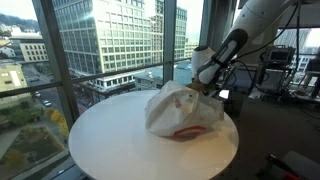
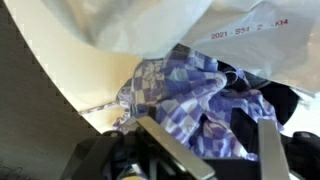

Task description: Remove the purple and blue shirts and the brown object from the plastic

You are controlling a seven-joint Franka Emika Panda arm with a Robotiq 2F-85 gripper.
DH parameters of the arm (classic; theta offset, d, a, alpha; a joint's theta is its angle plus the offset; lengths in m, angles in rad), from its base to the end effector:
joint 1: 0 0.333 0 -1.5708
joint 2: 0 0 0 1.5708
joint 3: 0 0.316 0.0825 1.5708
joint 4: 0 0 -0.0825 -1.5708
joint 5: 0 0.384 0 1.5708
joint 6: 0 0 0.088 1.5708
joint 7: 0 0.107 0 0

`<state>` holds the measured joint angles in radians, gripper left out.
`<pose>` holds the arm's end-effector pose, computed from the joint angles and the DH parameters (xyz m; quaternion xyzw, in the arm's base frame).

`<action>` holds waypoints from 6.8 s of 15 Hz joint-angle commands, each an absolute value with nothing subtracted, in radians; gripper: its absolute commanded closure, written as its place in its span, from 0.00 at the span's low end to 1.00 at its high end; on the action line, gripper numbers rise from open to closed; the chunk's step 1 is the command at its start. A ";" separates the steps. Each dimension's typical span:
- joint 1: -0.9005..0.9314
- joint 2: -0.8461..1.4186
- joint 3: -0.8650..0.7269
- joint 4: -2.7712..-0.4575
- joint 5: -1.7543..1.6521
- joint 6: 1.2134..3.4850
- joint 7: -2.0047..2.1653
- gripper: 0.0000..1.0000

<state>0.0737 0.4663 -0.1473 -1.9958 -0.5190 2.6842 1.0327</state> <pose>0.6273 -0.0265 0.2456 0.9305 -0.3079 0.1699 0.1026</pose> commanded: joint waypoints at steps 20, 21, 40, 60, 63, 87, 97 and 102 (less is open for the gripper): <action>0.071 0.009 -0.039 -2.237 -0.380 2.208 0.611 0.00; 0.071 0.009 -0.039 -2.237 -0.380 2.208 0.611 0.00; 0.084 0.285 0.130 -2.409 0.279 2.681 0.295 0.00; 0.707 0.414 -0.618 -2.431 -0.227 3.225 0.847 0.00; 0.730 0.411 -0.628 -2.426 -0.233 3.309 0.861 0.00; 0.450 0.307 -0.348 -2.528 -0.268 3.270 0.859 0.00; -0.113 0.364 0.268 -2.540 -0.264 3.264 0.841 0.00; -0.099 0.369 0.274 -2.562 -0.046 3.261 0.668 0.00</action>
